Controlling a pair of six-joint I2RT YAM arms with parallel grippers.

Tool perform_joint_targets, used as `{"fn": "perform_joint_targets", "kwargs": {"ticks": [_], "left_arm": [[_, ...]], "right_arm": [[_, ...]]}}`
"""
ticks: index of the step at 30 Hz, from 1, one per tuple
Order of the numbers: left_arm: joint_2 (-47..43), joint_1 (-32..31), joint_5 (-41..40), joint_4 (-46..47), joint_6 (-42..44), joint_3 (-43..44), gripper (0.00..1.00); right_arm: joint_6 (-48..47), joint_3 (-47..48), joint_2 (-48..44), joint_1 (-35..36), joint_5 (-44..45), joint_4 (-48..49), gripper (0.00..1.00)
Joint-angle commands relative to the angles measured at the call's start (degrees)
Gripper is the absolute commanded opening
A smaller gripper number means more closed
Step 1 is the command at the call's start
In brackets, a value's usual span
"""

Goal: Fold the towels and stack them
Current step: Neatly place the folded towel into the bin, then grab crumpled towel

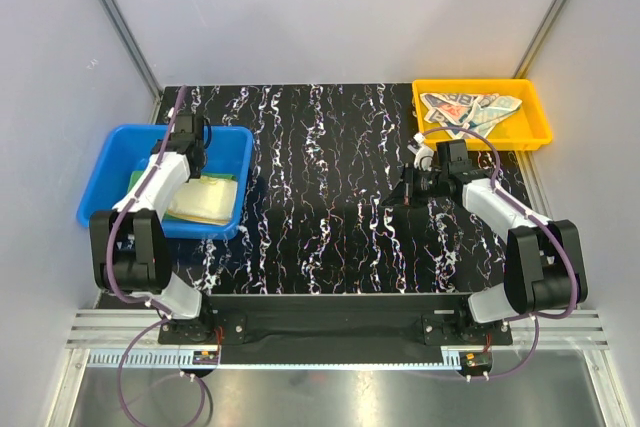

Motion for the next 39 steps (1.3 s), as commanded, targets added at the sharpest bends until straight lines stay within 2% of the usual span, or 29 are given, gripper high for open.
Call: {"fn": "perform_joint_targets", "kwargs": {"ticks": [1,2,4,6,8,9,10,11,12,13,14,15,17,18,19,21,23,26,28,30,32,35,37,39], "left_arm": [[2.0,1.8,-4.5,7.2,1.5,-0.3,0.00],[3.3,1.9,-6.5,7.9,1.2,-0.5,0.02],[4.8,2.2,-9.0,6.9,-1.0,1.0,0.19],[5.4,2.2,-10.2,5.5,-1.9,2.2,0.20],[4.7,2.3,-10.7,6.5,-2.2,2.4,0.25],[4.0,2.4,-11.1,6.2,-2.6,3.3,0.43],[3.9,2.4,-11.6,5.6,-3.0,4.1,0.53],[3.8,2.4,-12.0,5.0,-3.5,5.0,0.57],[3.6,2.4,-11.7,2.9,-4.2,7.3,0.67],[3.5,2.5,-11.4,1.9,-5.6,8.5,0.70],[3.4,2.3,-10.6,-2.1,-6.6,10.3,0.75],[3.4,2.2,-8.9,-4.4,-9.3,14.1,0.80],[2.1,1.8,0.1,-7.5,-13.9,17.5,0.99],[0.7,0.6,2.2,-7.1,-15.1,17.6,0.99],[-2.4,-1.2,6.5,-4.8,-15.1,16.0,0.99],[-5.8,-3.1,10.1,-2.6,-14.7,14.9,0.99],[-8.9,-5.5,17.1,-1.7,-12.0,15.1,0.99],[-9.7,-14.7,15.4,-3.8,-8.8,17.4,0.99],[-10.2,-20.6,17.1,-4.8,-8.6,18.9,0.99],[-12.2,-25.4,23.2,-4.9,-10.0,18.4,0.99],[-14.3,-28.9,30.5,-0.9,-10.9,16.1,0.99],[-17.8,-37.9,30.3,4.9,-11.5,10.8,0.99],[-19.0,-39.5,29.1,6.2,-12.2,8.7,0.99],[-19.5,-39.9,31.8,7.9,-12.7,7.2,0.99]], "right_arm": [[-1.7,1.4,-1.7,0.2,-1.2,0.8,0.05],[-1.8,1.4,-1.8,0.1,-0.9,0.8,0.06],[-2.0,1.4,-1.8,0.1,-0.6,0.6,0.08],[-2.2,1.5,-1.9,0.1,0.4,0.2,0.10],[-2.2,2.1,-1.8,0.1,2.2,-0.4,0.18],[-2.0,2.3,-1.8,0.1,2.9,-1.1,0.23],[-1.8,2.6,-1.8,0.1,4.0,-1.2,0.24],[-1.2,3.2,-1.7,0.1,4.6,-1.5,0.26],[-0.9,3.6,-1.8,0.1,5.2,-1.9,0.27],[-0.4,3.9,-2.0,0.1,5.6,-2.2,0.29],[0.5,4.7,-2.2,0.2,6.6,-2.6,0.39],[1.1,5.1,-2.8,0.2,7.4,-2.6,0.44],[3.0,6.6,-3.6,0.2,9.7,-2.7,0.46],[3.5,7.4,-4.1,0.2,10.5,-3.1,0.48],[4.6,9.3,-4.4,0.2,12.7,-4.0,0.99],[4.9,11.9,-4.7,0.1,15.4,-5.6,1.00],[5.0,16.1,-4.2,0.1,17.8,-7.0,1.00],[5.9,21.0,-1.8,0.0,19.9,-8.6,1.00],[8.3,22.8,0.1,-0.8,22.8,-7.8,1.00],[9.5,23.9,1.8,-3.5,23.0,-7.4,1.00],[11.4,25.0,2.5,-5.5,29.4,-7.1,1.00],[11.2,27.0,3.6,-11.3,32.9,-5.1,1.00],[9.4,29.5,6.5,-14.9,33.6,-5.7,1.00],[4.8,35.9,11.5,-16.1,37.9,-9.4,1.00]]}}
